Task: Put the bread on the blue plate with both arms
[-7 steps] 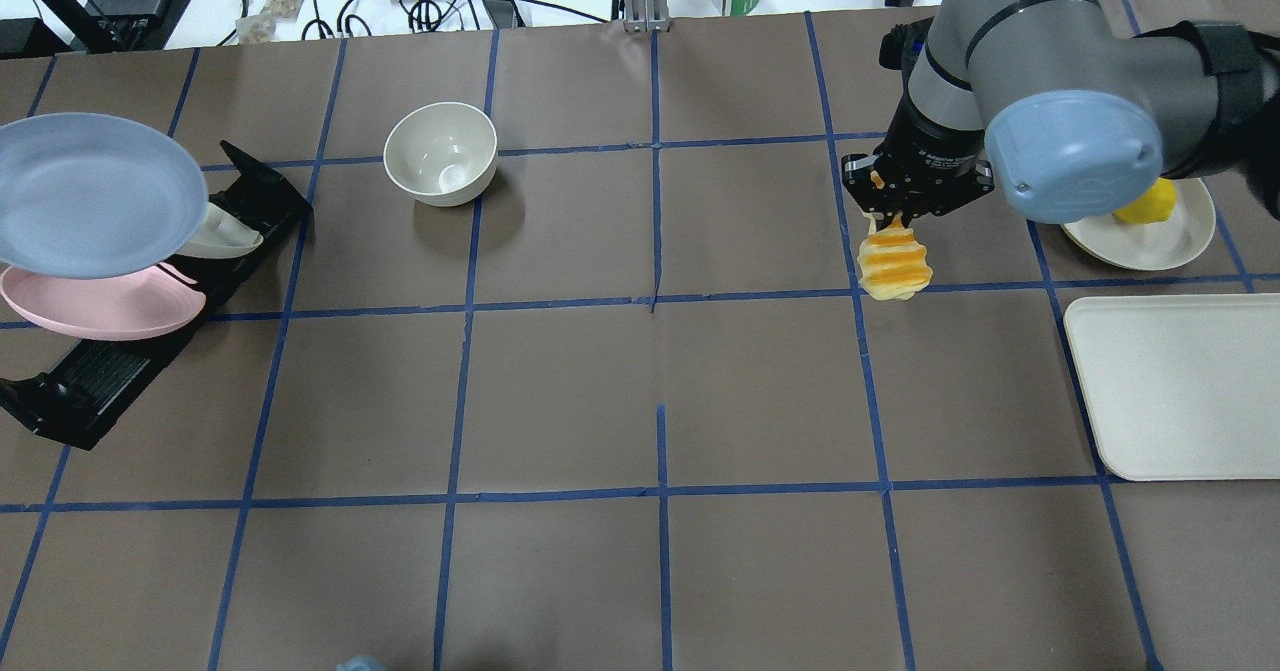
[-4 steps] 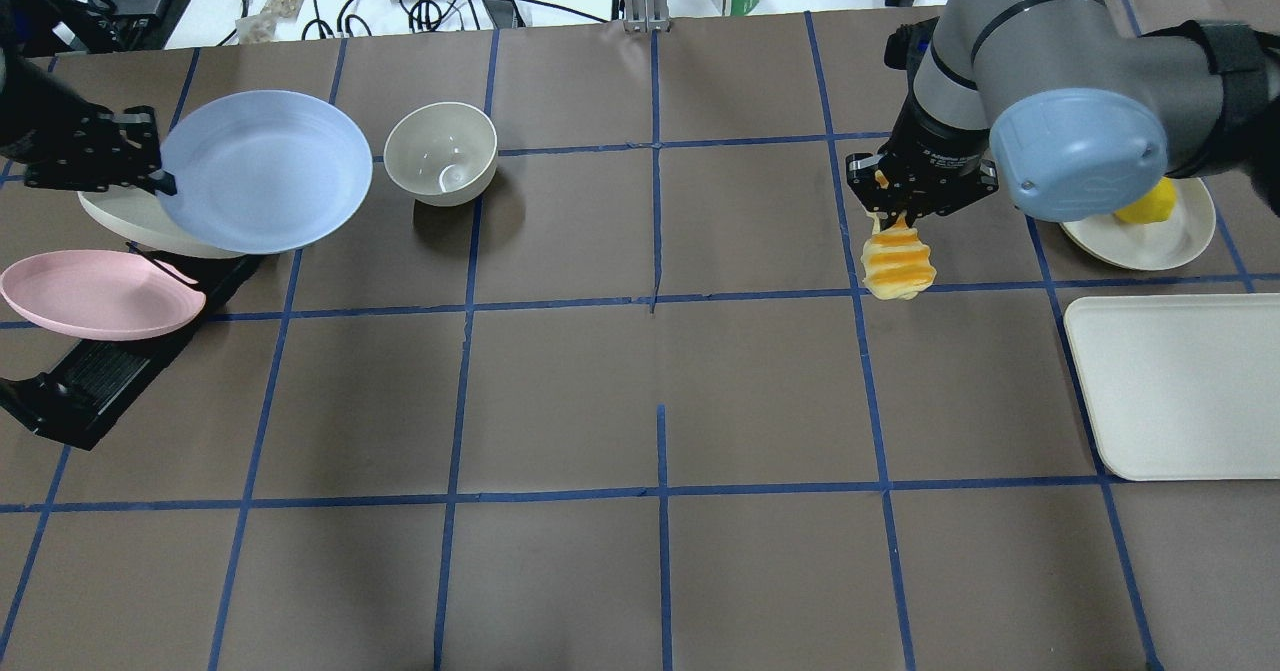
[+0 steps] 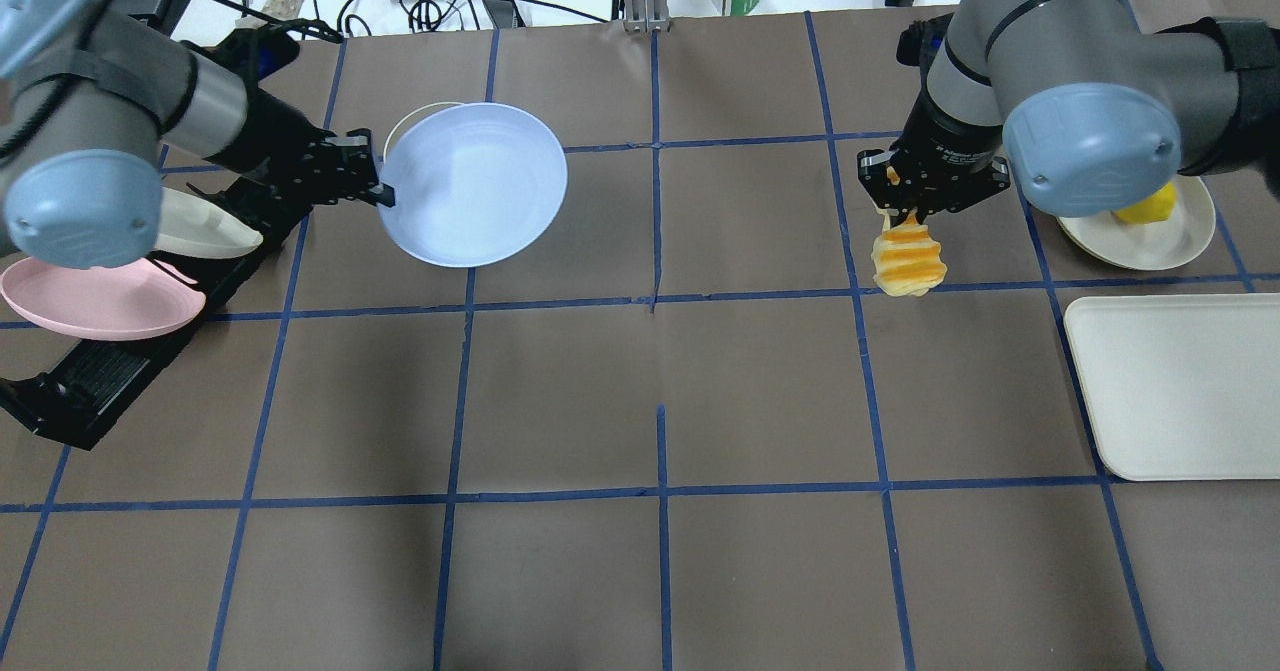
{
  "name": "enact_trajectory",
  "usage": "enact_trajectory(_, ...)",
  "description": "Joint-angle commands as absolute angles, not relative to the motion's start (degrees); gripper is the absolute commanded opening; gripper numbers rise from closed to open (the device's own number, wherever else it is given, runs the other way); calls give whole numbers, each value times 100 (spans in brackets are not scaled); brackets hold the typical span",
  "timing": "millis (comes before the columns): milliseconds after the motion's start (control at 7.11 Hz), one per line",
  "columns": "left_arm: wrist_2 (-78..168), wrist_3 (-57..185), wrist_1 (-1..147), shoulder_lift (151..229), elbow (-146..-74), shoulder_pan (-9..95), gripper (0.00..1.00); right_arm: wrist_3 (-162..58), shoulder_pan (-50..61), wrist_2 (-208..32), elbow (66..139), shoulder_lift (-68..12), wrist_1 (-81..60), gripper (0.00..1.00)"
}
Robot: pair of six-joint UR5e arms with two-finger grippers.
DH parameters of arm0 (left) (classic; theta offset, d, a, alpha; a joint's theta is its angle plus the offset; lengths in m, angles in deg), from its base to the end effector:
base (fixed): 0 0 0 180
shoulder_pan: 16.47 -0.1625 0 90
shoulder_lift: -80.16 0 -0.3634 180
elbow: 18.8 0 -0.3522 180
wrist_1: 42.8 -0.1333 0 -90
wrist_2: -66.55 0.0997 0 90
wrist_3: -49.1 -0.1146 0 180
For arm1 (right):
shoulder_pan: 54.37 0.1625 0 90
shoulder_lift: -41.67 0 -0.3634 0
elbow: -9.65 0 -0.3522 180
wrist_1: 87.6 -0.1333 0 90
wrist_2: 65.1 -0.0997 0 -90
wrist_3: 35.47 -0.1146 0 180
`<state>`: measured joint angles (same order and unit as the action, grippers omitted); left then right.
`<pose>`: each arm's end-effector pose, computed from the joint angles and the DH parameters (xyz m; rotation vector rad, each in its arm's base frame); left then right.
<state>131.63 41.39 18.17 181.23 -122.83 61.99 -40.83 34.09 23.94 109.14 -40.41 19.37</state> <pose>-0.0788 -0.5216 0.2729 0.0702 -2.7169 0.1923 0.1221 -0.4884 0.3017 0.1882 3.1194 0.0129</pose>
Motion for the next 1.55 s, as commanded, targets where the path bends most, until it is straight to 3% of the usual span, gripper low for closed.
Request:
enact_trajectory(0, 13123, 4190, 1144, 18806, -12391, 6815, 0, -4083, 3405, 2385, 10914, -4042, 1945, 0)
enact_trajectory(562, 13010, 4460, -154, 19862, -12365, 7404, 0, -4101, 3405, 2385, 10914, -4059, 1936, 0)
enact_trajectory(984, 13035, 4787, -289, 20075, -12365, 7573, 0, -4180, 3457, 2367, 10914, -4094, 1927, 0)
enact_trajectory(1125, 13018, 4779, -315, 20092, -12348, 7573, 41, -4224, 3475, 2245, 10897, -4094, 1936, 0)
enact_trajectory(1266, 13018, 4778, -429, 20084, -12347, 7573, 96, -4433, 3484, 2201, 10862, -4060, 1962, 0)
enact_trajectory(1406, 13027, 4796, -491, 20023, -12356, 7564, 100, -4461, 3484, 2200, 10809, -3990, 1988, 0)
